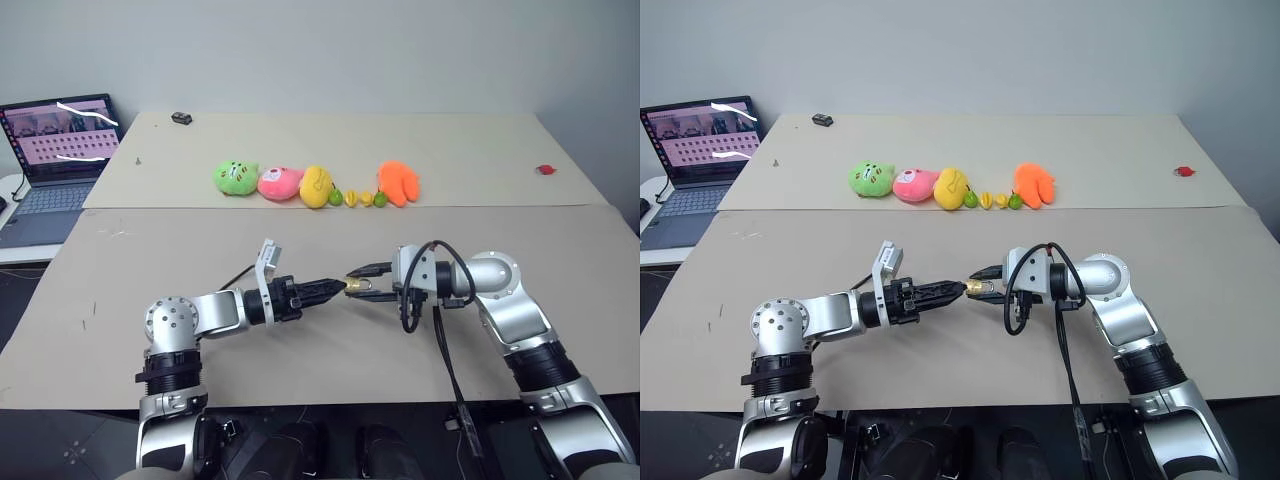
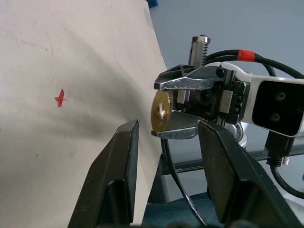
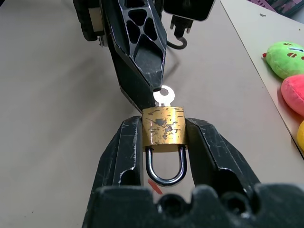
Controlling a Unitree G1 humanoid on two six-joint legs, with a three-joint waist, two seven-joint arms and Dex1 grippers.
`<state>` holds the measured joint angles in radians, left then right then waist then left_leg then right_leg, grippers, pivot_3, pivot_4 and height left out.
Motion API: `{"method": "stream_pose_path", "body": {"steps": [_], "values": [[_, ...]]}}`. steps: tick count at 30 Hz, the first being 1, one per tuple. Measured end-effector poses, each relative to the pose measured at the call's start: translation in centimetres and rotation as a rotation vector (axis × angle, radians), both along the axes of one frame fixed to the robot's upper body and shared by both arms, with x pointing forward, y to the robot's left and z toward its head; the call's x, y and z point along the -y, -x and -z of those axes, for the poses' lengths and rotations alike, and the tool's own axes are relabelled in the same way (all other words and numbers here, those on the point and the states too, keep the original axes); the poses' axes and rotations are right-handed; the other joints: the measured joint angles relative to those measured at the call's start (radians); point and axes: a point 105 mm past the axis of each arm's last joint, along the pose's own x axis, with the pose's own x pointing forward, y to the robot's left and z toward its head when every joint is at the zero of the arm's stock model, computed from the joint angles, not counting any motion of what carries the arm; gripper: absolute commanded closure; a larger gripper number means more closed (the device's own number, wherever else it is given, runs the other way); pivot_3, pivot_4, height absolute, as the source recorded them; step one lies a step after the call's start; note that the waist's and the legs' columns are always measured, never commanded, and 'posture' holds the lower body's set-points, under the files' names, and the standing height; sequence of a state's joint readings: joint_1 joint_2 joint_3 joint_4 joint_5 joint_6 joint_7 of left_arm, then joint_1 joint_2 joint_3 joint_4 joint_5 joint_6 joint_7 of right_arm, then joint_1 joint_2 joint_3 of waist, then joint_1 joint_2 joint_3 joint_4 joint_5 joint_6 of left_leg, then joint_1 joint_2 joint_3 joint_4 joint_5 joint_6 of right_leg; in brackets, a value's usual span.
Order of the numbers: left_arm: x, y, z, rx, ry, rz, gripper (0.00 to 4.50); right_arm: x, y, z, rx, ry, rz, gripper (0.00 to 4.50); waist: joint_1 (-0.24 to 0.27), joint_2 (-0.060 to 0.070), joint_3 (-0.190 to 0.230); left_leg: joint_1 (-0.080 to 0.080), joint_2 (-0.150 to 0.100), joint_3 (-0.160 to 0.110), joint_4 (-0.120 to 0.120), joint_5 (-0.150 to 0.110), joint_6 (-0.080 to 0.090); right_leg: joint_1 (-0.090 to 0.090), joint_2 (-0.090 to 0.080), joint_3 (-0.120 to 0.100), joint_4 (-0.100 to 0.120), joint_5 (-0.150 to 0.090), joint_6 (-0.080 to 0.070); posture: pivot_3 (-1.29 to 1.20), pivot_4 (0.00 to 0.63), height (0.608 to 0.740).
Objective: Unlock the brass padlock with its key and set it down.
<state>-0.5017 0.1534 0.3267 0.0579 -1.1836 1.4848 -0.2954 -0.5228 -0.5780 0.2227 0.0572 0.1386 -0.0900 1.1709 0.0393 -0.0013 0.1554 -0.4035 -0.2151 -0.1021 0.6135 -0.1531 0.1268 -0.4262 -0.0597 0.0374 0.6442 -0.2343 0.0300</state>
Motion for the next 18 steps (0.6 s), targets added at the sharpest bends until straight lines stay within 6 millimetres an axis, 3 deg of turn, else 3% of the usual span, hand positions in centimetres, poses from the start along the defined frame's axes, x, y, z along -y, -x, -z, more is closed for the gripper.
{"method": "stream_pose_path", "body": {"steps": [18], "values": [[-0.9,-1.0,-0.3,-0.012,0.014,-0.045,2.46,0.0,0.1,0.1,0.000,-0.002,0.000,3.57,-0.001,0.000,0.000,0.000,0.000,0.000,0.000,0.000,0.000,0.000,0.000,0.000,0.000,0.000,0.000,0.00,0.150,0.740]]}}
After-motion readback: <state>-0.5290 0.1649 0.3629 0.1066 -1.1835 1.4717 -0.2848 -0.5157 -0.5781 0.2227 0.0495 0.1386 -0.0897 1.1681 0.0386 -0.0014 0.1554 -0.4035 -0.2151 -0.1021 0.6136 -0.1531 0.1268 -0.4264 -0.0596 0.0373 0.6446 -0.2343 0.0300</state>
